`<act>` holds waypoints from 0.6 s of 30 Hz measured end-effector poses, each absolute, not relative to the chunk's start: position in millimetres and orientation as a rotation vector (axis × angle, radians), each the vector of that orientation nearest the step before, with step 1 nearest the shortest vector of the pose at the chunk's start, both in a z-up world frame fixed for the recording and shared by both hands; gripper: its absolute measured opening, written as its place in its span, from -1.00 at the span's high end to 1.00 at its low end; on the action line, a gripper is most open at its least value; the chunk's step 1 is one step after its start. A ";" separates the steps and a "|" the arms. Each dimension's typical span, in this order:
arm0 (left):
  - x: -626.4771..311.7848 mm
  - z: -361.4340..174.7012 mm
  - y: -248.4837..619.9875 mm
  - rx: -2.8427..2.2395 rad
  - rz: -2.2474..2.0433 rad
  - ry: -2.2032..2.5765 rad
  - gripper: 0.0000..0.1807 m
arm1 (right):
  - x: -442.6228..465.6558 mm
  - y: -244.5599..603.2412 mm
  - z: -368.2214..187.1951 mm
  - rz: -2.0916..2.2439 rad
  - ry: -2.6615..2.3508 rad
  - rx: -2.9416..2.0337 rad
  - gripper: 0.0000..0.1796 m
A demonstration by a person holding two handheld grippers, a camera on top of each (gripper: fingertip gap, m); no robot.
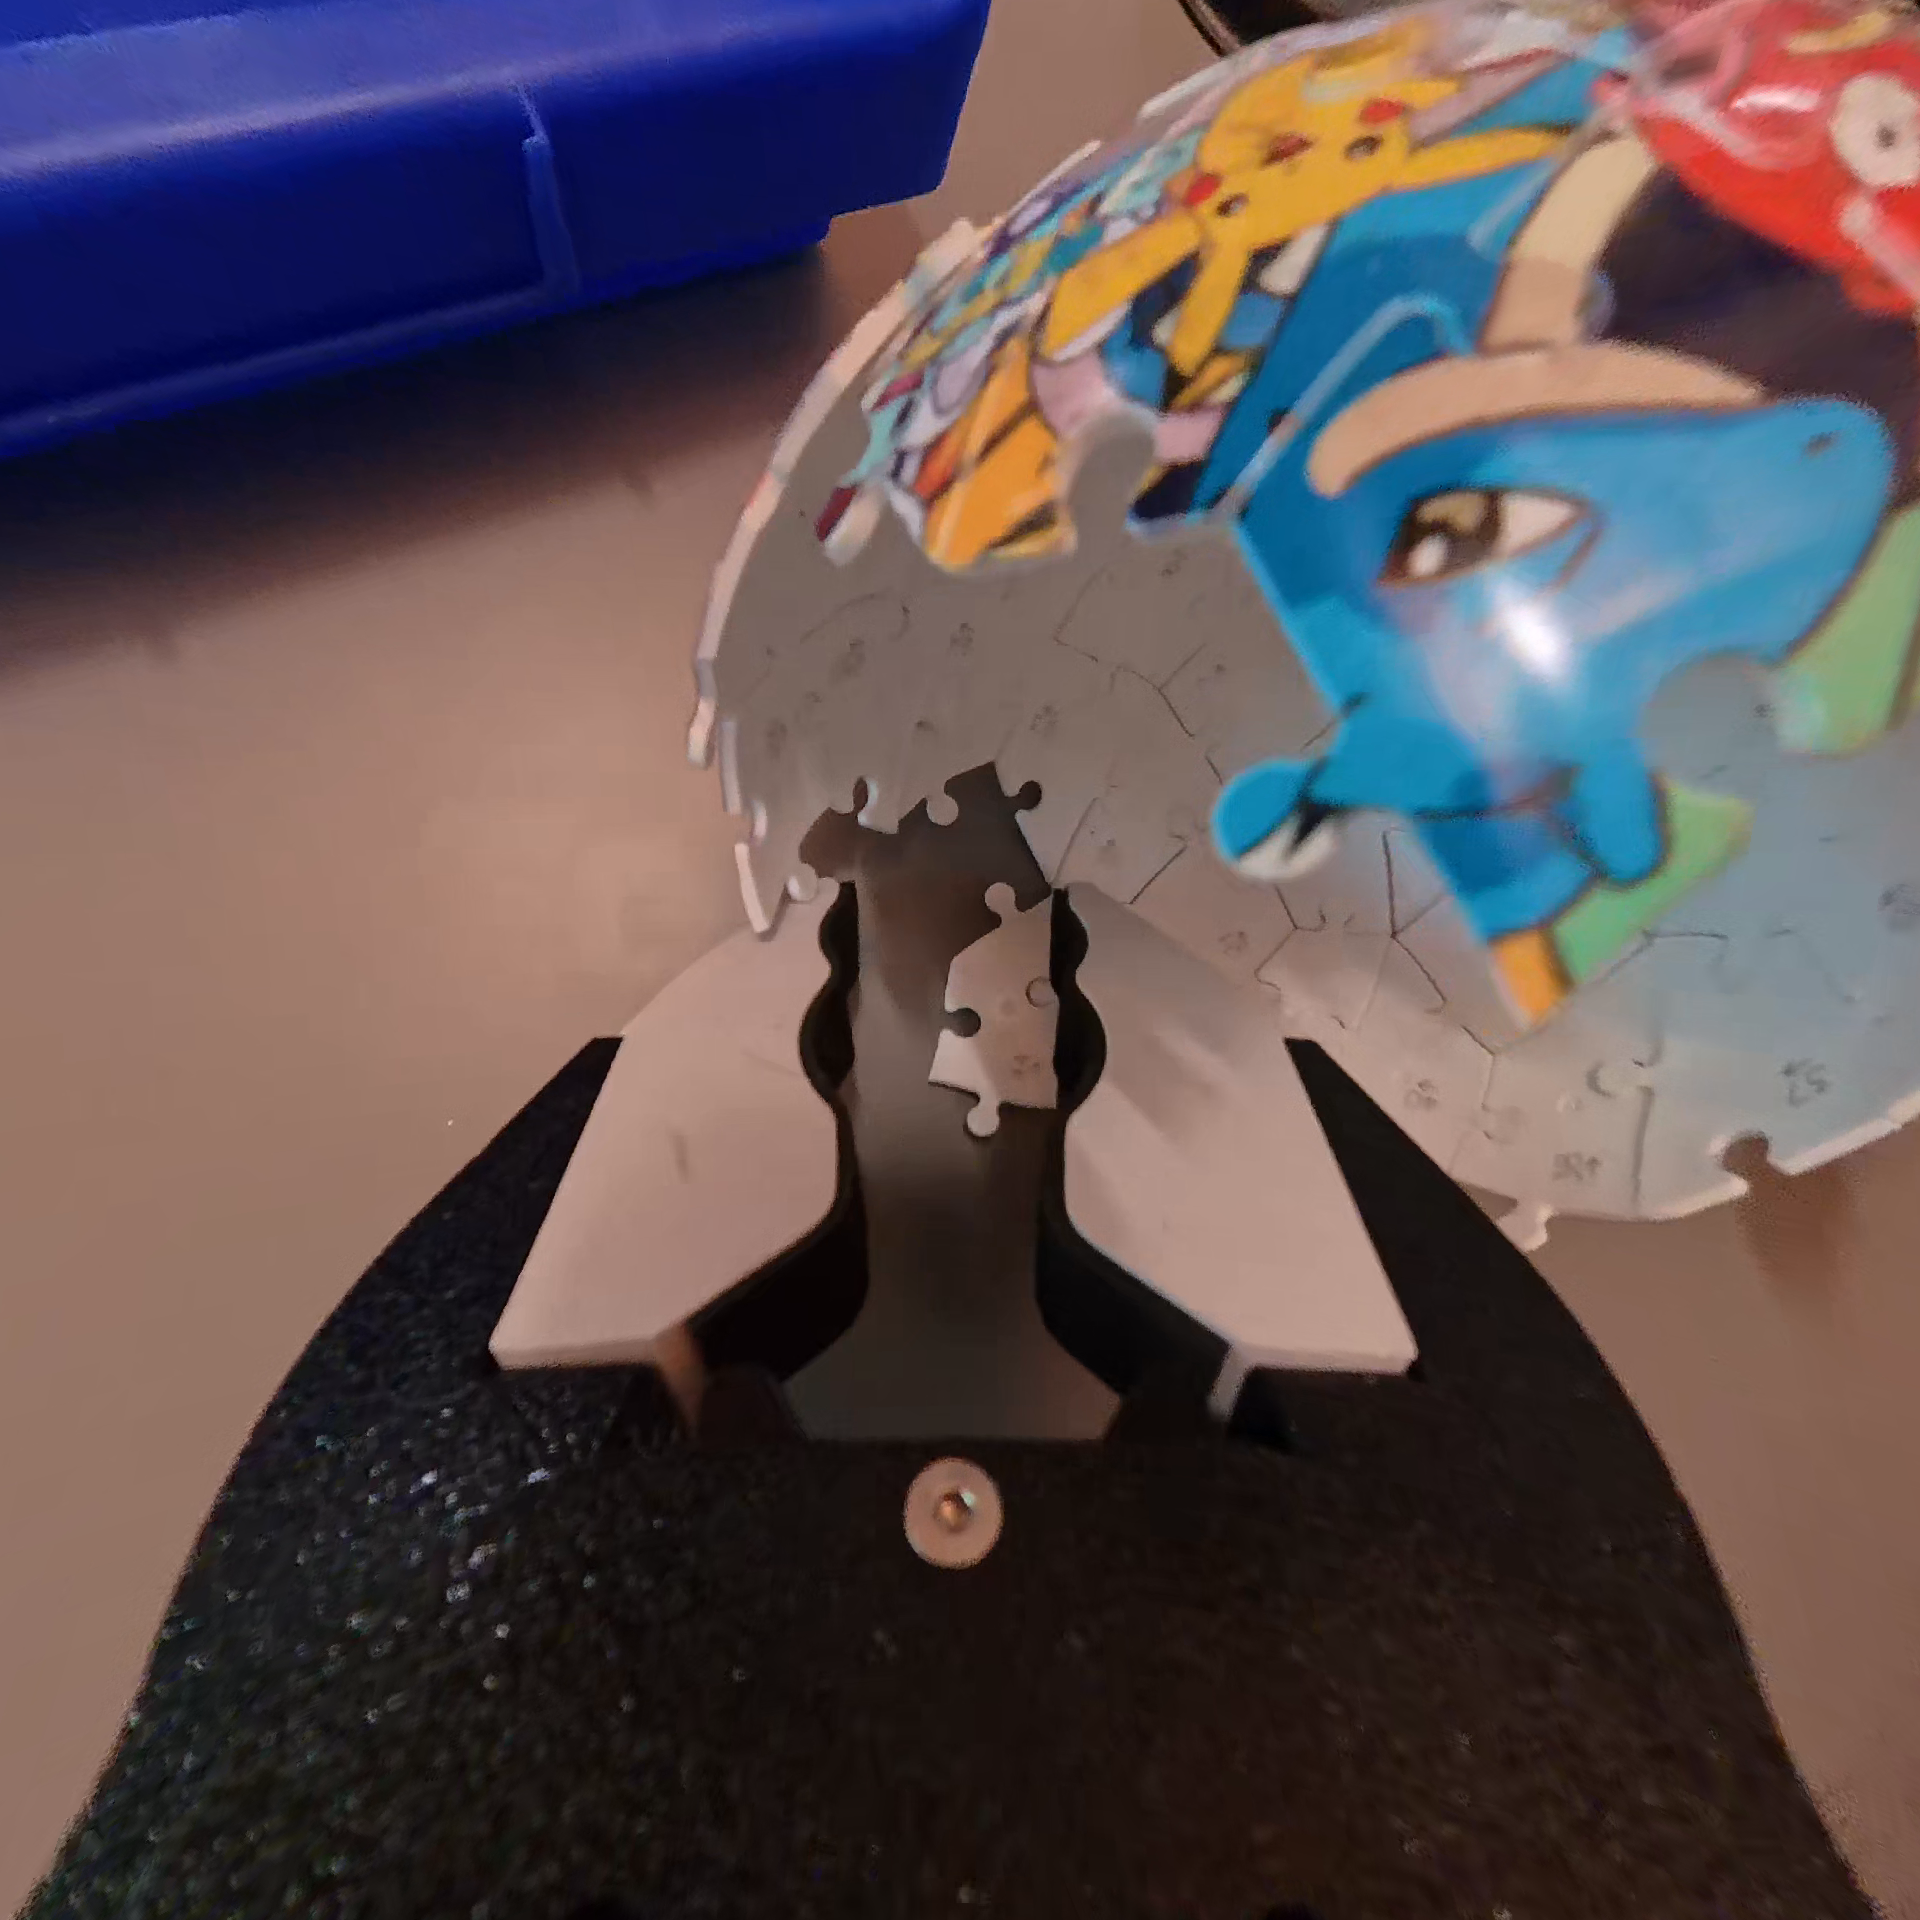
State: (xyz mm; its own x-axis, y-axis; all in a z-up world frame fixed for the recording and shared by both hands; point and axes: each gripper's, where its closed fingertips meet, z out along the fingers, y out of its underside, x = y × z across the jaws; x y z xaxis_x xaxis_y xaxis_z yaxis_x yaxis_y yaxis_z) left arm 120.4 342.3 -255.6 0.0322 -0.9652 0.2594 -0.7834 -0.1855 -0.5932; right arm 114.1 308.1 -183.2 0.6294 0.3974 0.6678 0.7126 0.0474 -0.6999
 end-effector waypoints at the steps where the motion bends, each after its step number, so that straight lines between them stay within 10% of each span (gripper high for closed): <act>1: 119.8 -255.0 342.6 -2.041 -0.915 1.784 0.60 | 114.7 308.7 -182.6 -0.304 -0.955 -1.581 -0.32; 18: 107.6 -254.0 349.2 -2.074 -0.846 1.826 0.40 | 104.6 308.6 -175.2 -0.354 -1.002 -1.559 -0.31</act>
State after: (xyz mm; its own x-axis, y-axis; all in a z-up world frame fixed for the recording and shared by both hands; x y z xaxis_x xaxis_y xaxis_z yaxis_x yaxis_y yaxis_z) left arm 107.6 349.2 -254.0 0.0455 -0.9656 0.2562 -0.8197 -0.1826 -0.5429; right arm 104.6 308.6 -175.2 0.5844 0.3972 0.7076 0.7533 0.0586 -0.6550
